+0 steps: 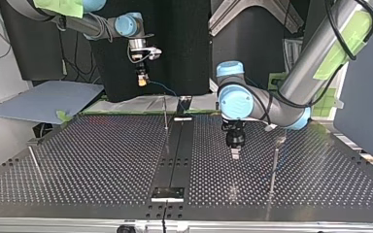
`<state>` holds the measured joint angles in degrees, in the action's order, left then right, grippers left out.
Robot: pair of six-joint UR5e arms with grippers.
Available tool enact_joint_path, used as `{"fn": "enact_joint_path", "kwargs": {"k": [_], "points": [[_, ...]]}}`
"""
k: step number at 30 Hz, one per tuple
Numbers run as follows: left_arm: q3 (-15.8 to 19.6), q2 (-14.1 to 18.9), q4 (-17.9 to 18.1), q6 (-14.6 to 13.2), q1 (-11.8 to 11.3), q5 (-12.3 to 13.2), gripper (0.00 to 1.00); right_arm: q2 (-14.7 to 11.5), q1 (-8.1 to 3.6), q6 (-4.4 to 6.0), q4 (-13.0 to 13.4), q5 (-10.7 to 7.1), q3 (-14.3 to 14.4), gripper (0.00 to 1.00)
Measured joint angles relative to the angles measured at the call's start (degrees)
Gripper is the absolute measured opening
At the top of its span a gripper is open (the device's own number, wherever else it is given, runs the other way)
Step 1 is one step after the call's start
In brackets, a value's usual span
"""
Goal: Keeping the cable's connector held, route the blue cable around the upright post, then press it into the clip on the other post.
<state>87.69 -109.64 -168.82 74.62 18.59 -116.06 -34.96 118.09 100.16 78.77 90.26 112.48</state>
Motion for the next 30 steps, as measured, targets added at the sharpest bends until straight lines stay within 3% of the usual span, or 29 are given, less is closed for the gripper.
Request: {"fn": "enact_joint_path", "kwargs": {"k": [6,13,19,30], "points": [[0.0,-2.0,1.1,-0.7,-0.4,-0.4,1.00,0.0,-0.02,-0.03,0.1,0.01,0.0,0.00],[0.0,-5.6,1.8,-4.4,-0.9,-1.7,1.00,0.0,-0.05,0.04,0.2,0.01,0.0,0.00],[0.0,-6.3,2.0,-7.4,-1.2,-2.7,1.00,0.0,-0.02,0.11,0.3,0.01,0.0,0.00],[0.0,-6.9,3.7,-8.2,-1.3,-3.5,1.00,0.0,0.12,0.53,0.6,0.01,0.0,0.00]]}}
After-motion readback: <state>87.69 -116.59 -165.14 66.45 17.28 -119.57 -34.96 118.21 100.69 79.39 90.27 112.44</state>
